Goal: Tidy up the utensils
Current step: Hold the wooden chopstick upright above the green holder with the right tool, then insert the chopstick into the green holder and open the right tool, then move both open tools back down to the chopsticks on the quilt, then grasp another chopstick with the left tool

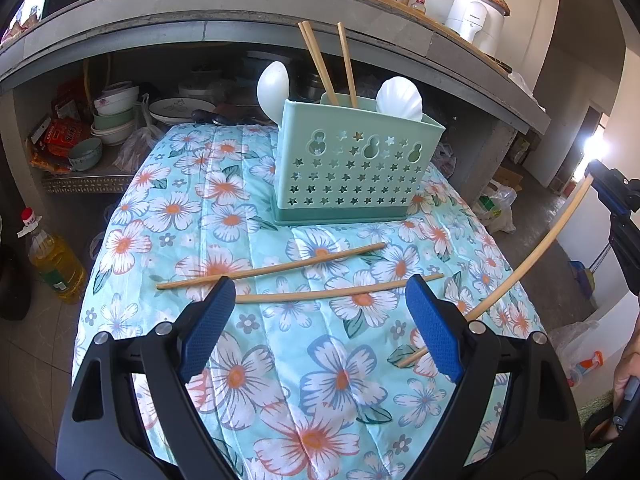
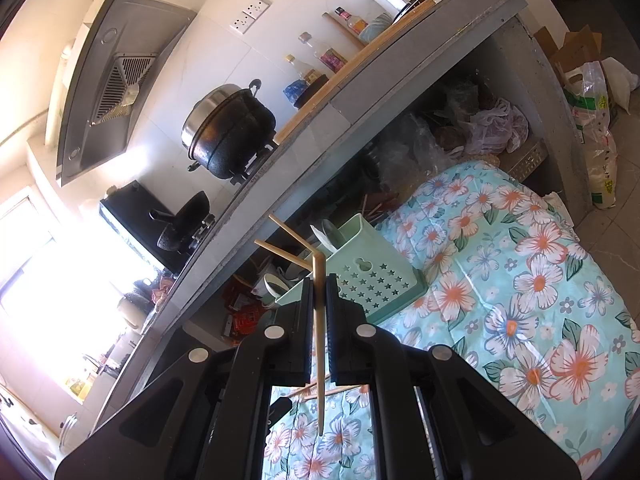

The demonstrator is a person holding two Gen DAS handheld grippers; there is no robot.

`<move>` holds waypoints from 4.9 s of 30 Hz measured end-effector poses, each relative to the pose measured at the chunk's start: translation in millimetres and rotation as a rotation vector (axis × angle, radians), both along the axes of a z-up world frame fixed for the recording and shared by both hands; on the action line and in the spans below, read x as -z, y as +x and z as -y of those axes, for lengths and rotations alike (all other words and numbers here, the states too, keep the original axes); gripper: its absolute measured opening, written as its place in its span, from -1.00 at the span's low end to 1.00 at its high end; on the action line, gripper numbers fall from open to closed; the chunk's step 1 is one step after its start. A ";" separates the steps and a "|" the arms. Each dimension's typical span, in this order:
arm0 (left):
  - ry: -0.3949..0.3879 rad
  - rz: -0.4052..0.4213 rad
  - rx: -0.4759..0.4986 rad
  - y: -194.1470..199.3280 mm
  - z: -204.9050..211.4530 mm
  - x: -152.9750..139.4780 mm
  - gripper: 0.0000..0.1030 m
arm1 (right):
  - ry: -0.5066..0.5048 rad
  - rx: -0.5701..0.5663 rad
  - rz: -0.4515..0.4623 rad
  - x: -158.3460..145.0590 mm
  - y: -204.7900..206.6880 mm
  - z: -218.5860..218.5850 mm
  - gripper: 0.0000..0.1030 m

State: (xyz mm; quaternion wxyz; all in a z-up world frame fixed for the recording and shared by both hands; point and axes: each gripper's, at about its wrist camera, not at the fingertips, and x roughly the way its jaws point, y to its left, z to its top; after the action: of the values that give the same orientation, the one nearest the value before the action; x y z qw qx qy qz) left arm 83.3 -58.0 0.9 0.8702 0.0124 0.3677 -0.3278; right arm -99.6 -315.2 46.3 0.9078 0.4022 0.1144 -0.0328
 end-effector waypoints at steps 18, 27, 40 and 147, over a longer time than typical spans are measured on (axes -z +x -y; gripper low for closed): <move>-0.001 0.000 -0.001 0.2 0.6 -0.2 0.61 | -0.005 0.000 0.003 -2.5 -0.3 0.6 -0.88; 0.006 0.007 -0.006 2.4 2.4 -3.0 0.61 | -0.081 -0.034 0.110 -61.9 13.4 20.2 -0.88; -0.031 -0.012 -0.049 17.6 -15.1 2.2 0.61 | -0.370 0.020 0.136 -157.5 132.2 29.8 -0.88; 0.705 0.303 0.298 -24.4 153.1 73.3 -0.20 | 0.074 -0.113 -0.465 134.8 44.4 59.1 0.17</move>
State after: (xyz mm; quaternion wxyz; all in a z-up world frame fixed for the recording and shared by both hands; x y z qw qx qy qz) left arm 58.9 -211.1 -72.4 0.8000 0.4108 0.3194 -0.2986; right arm -55.2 -374.2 -88.4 0.8421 0.4100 0.3435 -0.0694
